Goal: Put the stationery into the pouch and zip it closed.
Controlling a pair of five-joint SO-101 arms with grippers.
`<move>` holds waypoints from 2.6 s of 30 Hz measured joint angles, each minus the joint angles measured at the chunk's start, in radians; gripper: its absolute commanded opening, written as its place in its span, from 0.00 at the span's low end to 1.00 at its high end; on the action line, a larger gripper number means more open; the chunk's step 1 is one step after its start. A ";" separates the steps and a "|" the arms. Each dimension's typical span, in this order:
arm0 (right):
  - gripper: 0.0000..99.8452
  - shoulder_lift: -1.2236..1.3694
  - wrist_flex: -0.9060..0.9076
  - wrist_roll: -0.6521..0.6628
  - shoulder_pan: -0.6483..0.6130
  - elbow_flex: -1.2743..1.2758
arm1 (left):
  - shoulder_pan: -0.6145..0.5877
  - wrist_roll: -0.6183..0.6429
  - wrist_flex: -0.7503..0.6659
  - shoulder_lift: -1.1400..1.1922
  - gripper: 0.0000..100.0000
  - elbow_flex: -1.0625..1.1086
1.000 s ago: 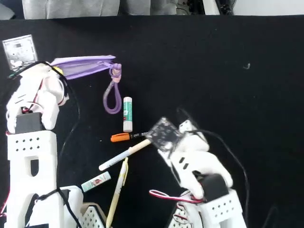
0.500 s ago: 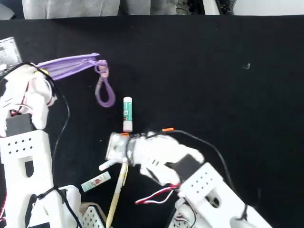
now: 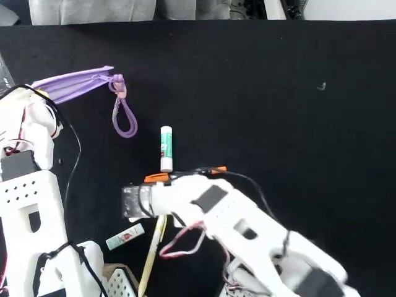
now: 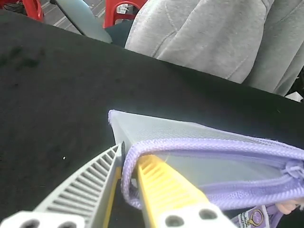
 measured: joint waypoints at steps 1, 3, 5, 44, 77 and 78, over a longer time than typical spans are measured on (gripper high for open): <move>0.24 0.051 -0.003 0.000 0.000 -0.026 | 0.000 0.000 0.000 0.000 0.03 0.000; 0.24 0.149 -0.008 0.003 0.000 -0.071 | 0.000 0.000 0.000 0.000 0.03 0.000; 0.22 0.245 -0.011 0.006 0.000 -0.112 | 0.000 0.000 0.000 0.000 0.03 0.000; 0.01 -0.199 0.017 -0.267 0.370 -0.308 | 0.216 0.000 0.000 0.000 0.03 0.000; 0.01 -0.008 -1.356 -0.884 0.118 -0.054 | 0.315 0.077 0.094 0.000 0.03 -0.031; 0.01 0.025 -1.372 -0.918 0.118 -0.055 | 0.315 0.077 0.094 0.000 0.03 -0.029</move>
